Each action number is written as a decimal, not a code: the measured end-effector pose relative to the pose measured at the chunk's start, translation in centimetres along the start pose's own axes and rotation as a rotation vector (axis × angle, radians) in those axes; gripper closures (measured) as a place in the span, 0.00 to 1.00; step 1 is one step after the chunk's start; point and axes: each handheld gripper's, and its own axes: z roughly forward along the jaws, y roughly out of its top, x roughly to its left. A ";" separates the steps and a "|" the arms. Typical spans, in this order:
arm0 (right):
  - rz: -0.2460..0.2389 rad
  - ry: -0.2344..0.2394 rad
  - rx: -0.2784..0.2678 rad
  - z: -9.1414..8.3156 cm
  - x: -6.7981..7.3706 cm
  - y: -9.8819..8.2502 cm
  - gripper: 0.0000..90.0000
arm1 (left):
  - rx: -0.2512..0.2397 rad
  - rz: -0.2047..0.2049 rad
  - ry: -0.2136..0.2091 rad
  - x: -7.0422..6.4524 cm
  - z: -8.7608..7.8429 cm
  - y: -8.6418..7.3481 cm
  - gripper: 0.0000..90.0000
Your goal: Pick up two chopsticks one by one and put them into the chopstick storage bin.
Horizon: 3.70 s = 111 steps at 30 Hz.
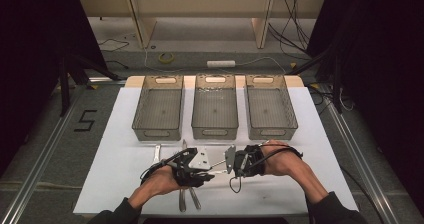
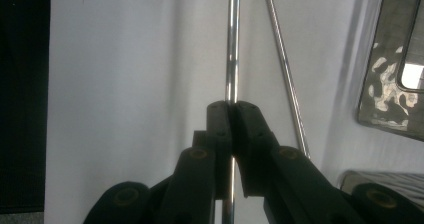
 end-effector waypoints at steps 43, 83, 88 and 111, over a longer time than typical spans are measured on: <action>0.702 -0.200 -0.712 -1.9 1.7 -7.6 0.34 | -0.115 -0.271 0.140 3.8 -3.5 -1.7 0.95; 0.865 -0.176 -0.867 -0.1 4.8 -9.7 0.30 | -0.203 -0.608 0.555 16.4 -7.1 -5.8 0.95; 0.858 -0.172 -0.861 -0.1 4.9 -9.6 0.30 | -0.200 -0.647 0.578 17.4 -7.0 -6.8 0.95; 0.844 -0.152 -0.853 0.1 4.9 -9.3 0.30 | -0.198 -0.770 0.626 19.3 -6.2 -9.0 0.89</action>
